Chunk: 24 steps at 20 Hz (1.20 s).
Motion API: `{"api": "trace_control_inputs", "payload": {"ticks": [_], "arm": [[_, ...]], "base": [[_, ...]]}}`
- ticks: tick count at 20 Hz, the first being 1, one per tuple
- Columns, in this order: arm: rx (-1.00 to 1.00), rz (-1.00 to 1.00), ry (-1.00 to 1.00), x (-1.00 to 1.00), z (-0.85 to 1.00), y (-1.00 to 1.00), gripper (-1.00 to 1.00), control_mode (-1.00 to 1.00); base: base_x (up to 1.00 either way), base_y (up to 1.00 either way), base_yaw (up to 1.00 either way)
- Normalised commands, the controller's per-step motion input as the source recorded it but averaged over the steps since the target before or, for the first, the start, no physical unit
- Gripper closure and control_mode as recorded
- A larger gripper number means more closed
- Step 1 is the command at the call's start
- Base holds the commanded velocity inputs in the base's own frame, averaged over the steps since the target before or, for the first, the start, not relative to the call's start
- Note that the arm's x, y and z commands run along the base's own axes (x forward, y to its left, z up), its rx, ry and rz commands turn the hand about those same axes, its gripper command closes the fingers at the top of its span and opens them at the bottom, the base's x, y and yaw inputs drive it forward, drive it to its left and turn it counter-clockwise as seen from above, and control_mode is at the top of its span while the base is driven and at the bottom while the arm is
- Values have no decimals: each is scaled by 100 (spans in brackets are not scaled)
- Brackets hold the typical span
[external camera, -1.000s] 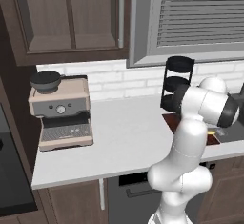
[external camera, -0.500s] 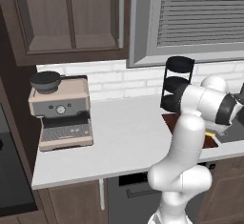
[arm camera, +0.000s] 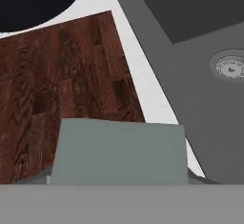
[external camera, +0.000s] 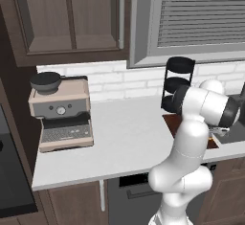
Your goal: Pick up the sponge from the counter and clean the cutting board by briefly scrubbing or pressing down on the cutting board. Once finished, release the sponge.
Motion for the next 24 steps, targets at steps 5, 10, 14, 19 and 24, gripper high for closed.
{"api": "trace_control_inputs", "payload": {"ticks": [5, 10, 14, 19, 24], "arm": [[0, -12, 7, 95, -100, 100, 100, -100], [25, 0, 16, 25, -82, 100, 100, -100], [49, 2, 34, -10, -12, 99, 100, -100], [66, 5, 61, 0, 37, 42, 100, -100], [69, 22, 46, 29, 3, 49, 100, -100]], "base": [[0, 0, 0], [0, 0, 0], [0, 0, 0], [0, 0, 0], [0, 0, 0]]}}
